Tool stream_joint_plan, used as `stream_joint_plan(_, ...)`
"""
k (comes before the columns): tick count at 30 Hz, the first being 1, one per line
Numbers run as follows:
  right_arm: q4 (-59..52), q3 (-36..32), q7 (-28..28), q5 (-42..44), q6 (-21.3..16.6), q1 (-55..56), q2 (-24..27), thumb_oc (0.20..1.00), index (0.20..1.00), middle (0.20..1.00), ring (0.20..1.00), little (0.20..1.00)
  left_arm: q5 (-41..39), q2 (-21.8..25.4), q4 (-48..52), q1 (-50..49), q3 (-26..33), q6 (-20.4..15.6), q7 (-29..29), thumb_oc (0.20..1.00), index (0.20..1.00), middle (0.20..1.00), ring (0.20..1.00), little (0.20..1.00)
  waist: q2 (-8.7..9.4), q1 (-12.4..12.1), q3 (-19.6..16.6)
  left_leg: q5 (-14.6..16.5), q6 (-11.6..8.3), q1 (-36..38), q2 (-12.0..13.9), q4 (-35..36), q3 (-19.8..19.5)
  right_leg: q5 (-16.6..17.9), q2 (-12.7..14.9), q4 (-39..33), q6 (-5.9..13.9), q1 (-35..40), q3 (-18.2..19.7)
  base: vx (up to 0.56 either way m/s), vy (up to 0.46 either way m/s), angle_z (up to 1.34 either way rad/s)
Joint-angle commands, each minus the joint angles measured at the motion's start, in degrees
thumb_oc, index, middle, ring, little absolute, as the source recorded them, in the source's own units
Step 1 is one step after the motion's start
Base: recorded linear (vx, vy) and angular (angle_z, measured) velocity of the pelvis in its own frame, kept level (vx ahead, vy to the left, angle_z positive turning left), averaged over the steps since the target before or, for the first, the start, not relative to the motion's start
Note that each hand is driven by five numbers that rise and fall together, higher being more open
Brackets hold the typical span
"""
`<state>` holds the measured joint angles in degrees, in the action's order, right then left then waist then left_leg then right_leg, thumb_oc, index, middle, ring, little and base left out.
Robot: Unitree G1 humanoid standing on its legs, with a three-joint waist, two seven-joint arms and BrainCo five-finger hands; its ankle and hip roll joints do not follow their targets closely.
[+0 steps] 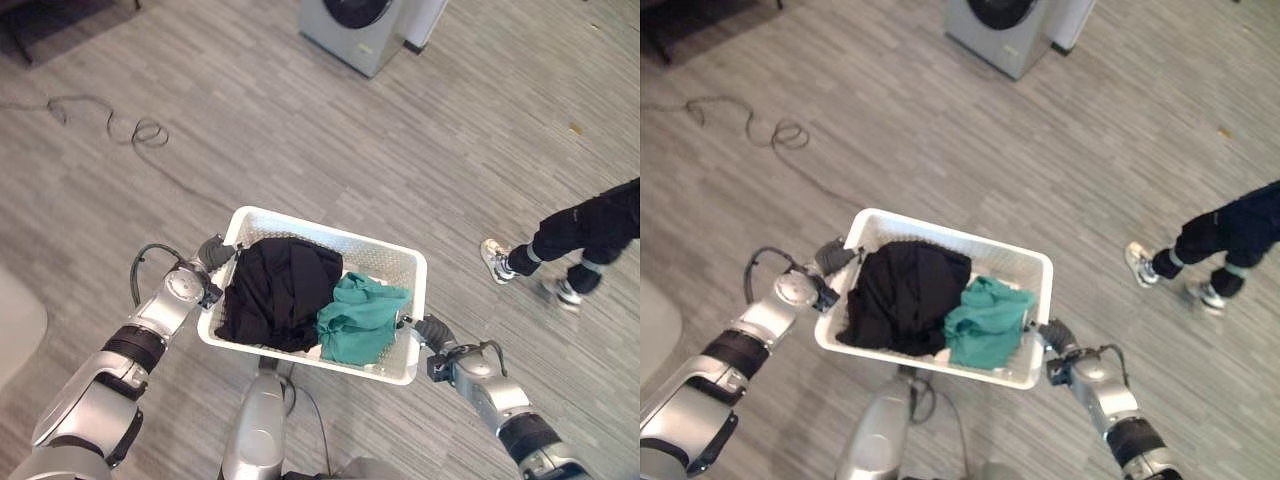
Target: Grab the laundry basket,head to the washer,open it,put in the laundry and shut it.
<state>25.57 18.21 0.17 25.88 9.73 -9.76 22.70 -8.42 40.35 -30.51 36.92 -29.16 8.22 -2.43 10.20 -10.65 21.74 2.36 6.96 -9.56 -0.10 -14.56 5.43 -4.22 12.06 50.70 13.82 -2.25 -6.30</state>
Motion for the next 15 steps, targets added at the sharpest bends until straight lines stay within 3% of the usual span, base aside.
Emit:
stream_joint_plan(1, 0.87, -5.40, 2.29, 1.69, -4.44, -1.46, 2.94, 0.200, 0.200, 0.200, 0.200, 0.200, -2.80, -0.41, 1.44, 0.25, 3.48, -3.09, -1.32, 0.200, 0.200, 0.200, 0.200, 0.200, -4.52, 0.11, -5.10, 0.50, -3.29, 2.44, 4.07, 3.74, -1.64, 7.89, 0.47, -13.38, -3.26, -2.53, -10.55, 0.26, 0.083, -0.36)
stream_joint_plan(2, 0.87, -5.39, 2.29, 1.69, -4.44, -1.46, 2.94, 0.200, 0.200, 0.200, 0.200, 0.200, -2.80, -0.41, 1.45, 0.23, 3.49, -3.08, -1.32, 0.200, 0.200, 0.200, 0.200, 0.200, -4.52, 0.15, -5.07, 0.50, -3.29, 2.47, 4.05, 3.75, -1.68, 7.88, 0.49, -13.37, -3.26, -2.47, -10.59, 0.33, 0.045, -0.39)
stream_joint_plan(3, 1.05, -6.31, 2.28, 1.68, -4.69, -0.81, 3.65, 0.200, 0.200, 0.200, 0.200, 0.200, -2.63, -0.53, 1.85, -0.42, 3.81, -3.40, -1.07, 0.200, 0.200, 0.200, 0.200, 0.200, -4.91, 1.93, -4.71, 2.97, -3.47, 6.05, 2.61, 4.41, -1.75, 4.75, 0.40, -21.14, -4.52, -5.38, -12.18, 0.47, 0.029, -0.20)
stream_joint_plan(4, 0.86, -6.73, 2.14, 1.80, -4.77, -0.56, 4.01, 0.200, 0.200, 0.200, 0.200, 0.200, -2.43, -0.60, 1.90, -0.57, 3.97, -3.48, -1.06, 0.200, 0.200, 0.200, 0.200, 0.200, -4.74, 2.53, -4.50, 4.41, -3.91, 7.41, 1.97, 4.32, -1.64, 3.94, 0.80, -26.26, -4.64, -5.97, -12.63, 0.63, -0.016, 0.08)
stream_joint_plan(5, 0.61, -7.16, 1.94, 2.16, -5.02, -0.23, 4.14, 0.200, 0.200, 0.200, 0.200, 0.200, -2.12, -0.78, 1.56, -0.33, 3.96, -3.49, -1.18, 0.200, 0.200, 0.200, 0.200, 0.200, -4.63, 3.24, -4.33, 5.67, -4.68, 8.62, 1.83, 4.38, -1.84, 3.87, 1.21, -32.49, -4.65, -6.69, -12.68, 0.30, -0.067, 0.34)
stream_joint_plan(6, 0.59, -7.18, 1.94, 2.16, -5.01, -0.23, 4.13, 0.200, 0.200, 0.200, 0.200, 0.200, -2.12, -0.79, 1.54, -0.28, 3.93, -3.50, -1.18, 0.200, 0.200, 0.200, 0.200, 0.200, -4.67, 3.31, -4.37, 5.47, -4.70, 8.55, 1.88, 4.49, -1.93, 4.17, 1.10, -32.93, -4.72, -6.55, -12.84, 0.46, -0.131, 0.54)
stream_joint_plan(7, -0.03, -8.45, 1.83, 2.18, -5.13, 0.93, 4.54, 0.200, 0.200, 0.200, 0.200, 0.200, -1.26, -0.98, 1.34, -0.18, 4.50, -3.70, -1.30, 0.200, 0.200, 0.200, 0.200, 0.200, -4.51, 4.77, -4.26, 8.04, -5.78, 10.38, 1.42, 4.03, -2.65, 5.83, 1.89, -43.01, -3.66, -7.76, -11.24, 0.46, -0.130, 0.51)
stream_joint_plan(8, -0.16, -9.07, 1.67, 2.10, -5.34, 1.42, 4.56, 0.200, 0.200, 0.200, 0.200, 0.200, -0.85, -1.54, 0.94, 0.25, 4.47, -3.67, -1.47, 0.200, 0.200, 0.200, 0.200, 0.200, -4.27, 5.77, -4.05, 9.08, -6.15, 11.42, 1.15, 3.71, -3.35, 7.36, 2.66, -46.17, -2.97, -9.70, -9.78, 0.48, -0.127, 0.69)
stream_joint_plan(9, -0.21, -9.14, 1.67, 2.08, -5.32, 1.51, 4.63, 0.200, 0.200, 0.200, 0.200, 0.200, -0.83, -1.66, 0.85, 0.30, 4.42, -3.71, -1.49, 0.200, 0.200, 0.200, 0.200, 0.200, -4.69, 5.62, -4.00, 9.56, -6.21, 11.52, 1.55, 3.37, -3.32, 7.50, 2.21, -46.61, -2.94, -9.26, -9.90, 0.53, -0.125, 0.59)
stream_joint_plan(11, -1.43, -10.78, 1.87, 1.38, -5.39, 3.37, 4.61, 0.200, 0.200, 0.200, 0.200, 0.200, 0.60, -2.74, 0.20, 0.24, 4.84, -4.06, -1.60, 0.200, 0.200, 0.200, 0.200, 0.200, -5.53, 8.21, -3.98, 12.79, -7.11, 15.04, 2.06, 2.30, -4.20, 9.37, 3.66, -51.85, -1.50, -12.87, -9.83, 0.59, -0.126, 0.43)
stream_joint_plan(15, -2.48, -12.05, 2.42, 1.83, -5.41, 5.27, 4.85, 0.200, 0.200, 0.200, 0.200, 0.200, 1.38, -4.15, -0.41, -0.15, 5.05, -4.18, -1.57, 0.200, 0.200, 0.200, 0.200, 0.200, -4.71, 10.51, -5.30, 15.81, -7.79, 19.38, 1.66, 1.53, -4.94, 10.76, 3.24, -49.67, -1.36, -11.76, -9.54, 0.48, -0.103, 0.58)
